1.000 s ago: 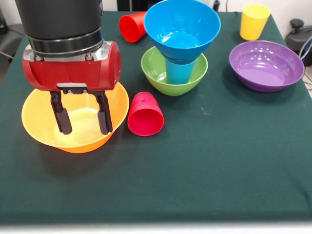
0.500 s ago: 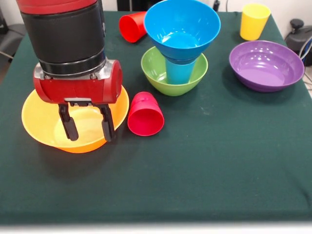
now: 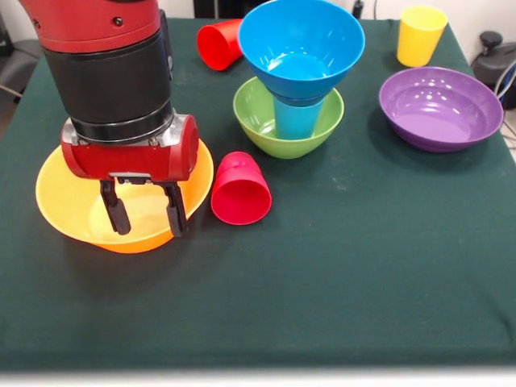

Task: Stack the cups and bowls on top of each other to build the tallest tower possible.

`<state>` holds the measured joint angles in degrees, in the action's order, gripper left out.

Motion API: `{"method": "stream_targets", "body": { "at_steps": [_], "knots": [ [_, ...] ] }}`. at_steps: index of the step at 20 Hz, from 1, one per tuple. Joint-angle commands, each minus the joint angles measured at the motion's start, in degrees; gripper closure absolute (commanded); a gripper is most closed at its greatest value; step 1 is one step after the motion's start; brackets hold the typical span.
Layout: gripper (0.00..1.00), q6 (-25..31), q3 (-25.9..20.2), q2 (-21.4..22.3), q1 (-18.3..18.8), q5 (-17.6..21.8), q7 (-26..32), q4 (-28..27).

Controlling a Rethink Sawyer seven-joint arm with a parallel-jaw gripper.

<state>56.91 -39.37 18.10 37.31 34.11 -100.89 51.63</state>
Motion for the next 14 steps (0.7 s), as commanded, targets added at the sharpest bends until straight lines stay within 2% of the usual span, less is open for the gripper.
{"method": "stream_targets", "body": {
  "at_steps": [1,14],
  "knots": [
    [0.00,-1.20,3.92,-2.05,-2.41,2.21,4.82,3.33],
    [0.00,2.53,4.09,-2.34,-2.71,0.89,5.93,2.50]
  ]
}}
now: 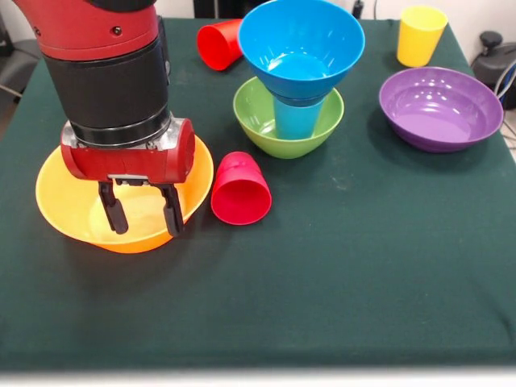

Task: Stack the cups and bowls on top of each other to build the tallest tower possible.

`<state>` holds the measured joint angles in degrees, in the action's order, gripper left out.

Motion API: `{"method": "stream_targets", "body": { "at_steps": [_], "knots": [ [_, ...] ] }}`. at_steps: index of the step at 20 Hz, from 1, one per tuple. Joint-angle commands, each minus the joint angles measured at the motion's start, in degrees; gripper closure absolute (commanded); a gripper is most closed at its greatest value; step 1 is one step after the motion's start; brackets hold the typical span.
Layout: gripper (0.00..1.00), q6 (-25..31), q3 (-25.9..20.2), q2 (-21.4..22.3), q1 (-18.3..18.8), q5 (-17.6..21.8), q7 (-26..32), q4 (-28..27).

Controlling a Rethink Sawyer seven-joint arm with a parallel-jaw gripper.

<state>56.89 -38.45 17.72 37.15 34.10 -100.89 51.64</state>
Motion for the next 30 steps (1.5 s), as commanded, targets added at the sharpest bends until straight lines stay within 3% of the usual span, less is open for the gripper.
{"method": "stream_targets", "body": {
  "at_steps": [1,7,19,30],
  "knots": [
    [0.00,2.60,3.19,-2.02,-2.59,0.94,5.98,2.41],
    [0.00,3.36,3.66,-1.76,-3.13,1.28,5.70,2.16],
    [0.00,-0.80,5.12,-1.74,-3.04,2.30,4.18,4.92],
    [0.00,-2.93,4.60,-4.70,-2.44,1.27,5.56,3.56]
  ]
}}
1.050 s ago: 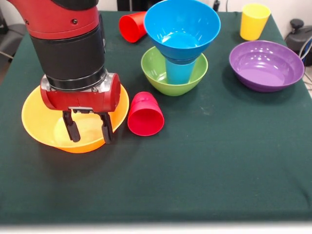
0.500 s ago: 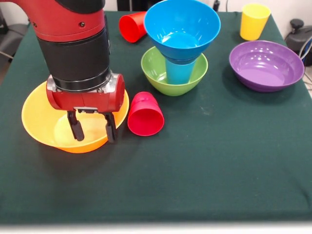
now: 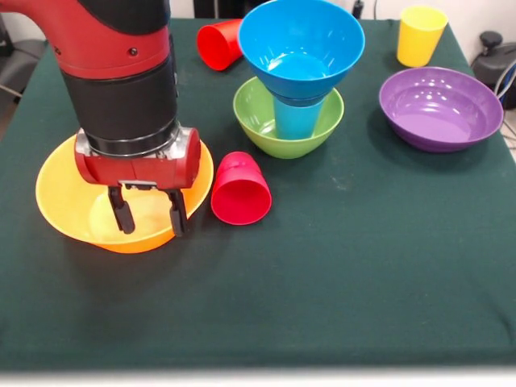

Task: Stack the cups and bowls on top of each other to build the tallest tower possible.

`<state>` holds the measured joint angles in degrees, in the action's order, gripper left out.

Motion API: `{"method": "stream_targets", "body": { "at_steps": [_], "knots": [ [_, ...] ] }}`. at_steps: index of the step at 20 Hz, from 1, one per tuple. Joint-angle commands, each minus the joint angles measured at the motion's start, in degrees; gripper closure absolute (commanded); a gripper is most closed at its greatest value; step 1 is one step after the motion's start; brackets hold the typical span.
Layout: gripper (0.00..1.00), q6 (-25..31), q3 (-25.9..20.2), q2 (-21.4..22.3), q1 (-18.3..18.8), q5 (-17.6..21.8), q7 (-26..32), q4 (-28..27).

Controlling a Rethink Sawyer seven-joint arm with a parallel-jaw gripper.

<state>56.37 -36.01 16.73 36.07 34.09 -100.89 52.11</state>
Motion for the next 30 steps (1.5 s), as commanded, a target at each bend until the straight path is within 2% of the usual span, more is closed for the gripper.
{"method": "stream_targets", "body": {
  "at_steps": [1,9,17,21,24,30],
  "knots": [
    [0.00,-2.53,2.04,-4.00,-1.24,1.27,5.85,2.82],
    [0.00,-5.71,1.33,-7.27,-1.16,1.99,6.99,0.80],
    [0.00,-7.56,3.56,-5.71,-2.51,1.16,1.46,4.48],
    [0.00,-5.92,4.49,-5.85,-2.93,0.61,0.16,4.08],
    [0.00,-6.48,4.64,-4.35,-2.21,-0.50,-0.82,6.61],
    [0.00,-2.54,5.77,-0.14,-2.46,-2.79,-1.67,9.63]
  ]
}}
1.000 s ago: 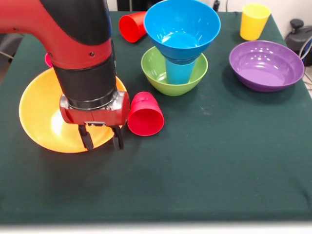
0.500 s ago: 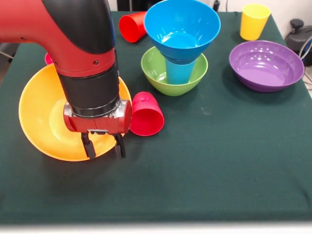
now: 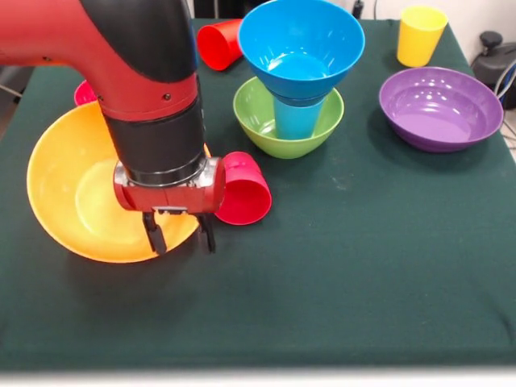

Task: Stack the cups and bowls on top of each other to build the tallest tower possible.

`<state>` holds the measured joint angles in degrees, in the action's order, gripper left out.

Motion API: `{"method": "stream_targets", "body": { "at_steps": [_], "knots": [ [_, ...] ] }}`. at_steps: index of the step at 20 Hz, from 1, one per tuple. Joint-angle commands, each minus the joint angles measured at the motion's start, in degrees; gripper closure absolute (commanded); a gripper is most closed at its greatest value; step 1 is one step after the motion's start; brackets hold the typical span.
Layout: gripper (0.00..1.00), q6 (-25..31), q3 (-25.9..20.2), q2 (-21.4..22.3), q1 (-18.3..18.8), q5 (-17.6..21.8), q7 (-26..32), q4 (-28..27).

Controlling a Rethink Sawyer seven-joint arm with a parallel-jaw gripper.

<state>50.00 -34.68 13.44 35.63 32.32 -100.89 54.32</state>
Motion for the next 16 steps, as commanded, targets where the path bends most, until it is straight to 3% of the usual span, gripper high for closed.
{"method": "stream_targets", "body": {
  "at_steps": [1,9,13,16],
  "knots": [
    [0.00,4.40,4.74,4.00,-2.21,-1.27,-1.71,7.94],
    [0.00,10.79,7.25,9.97,-1.89,-4.02,-0.10,11.94],
    [0.00,16.56,8.06,12.51,-1.94,-5.58,0.82,11.28],
    [0.00,17.33,8.16,12.35,-2.05,-6.03,0.72,11.20]
  ]
}}
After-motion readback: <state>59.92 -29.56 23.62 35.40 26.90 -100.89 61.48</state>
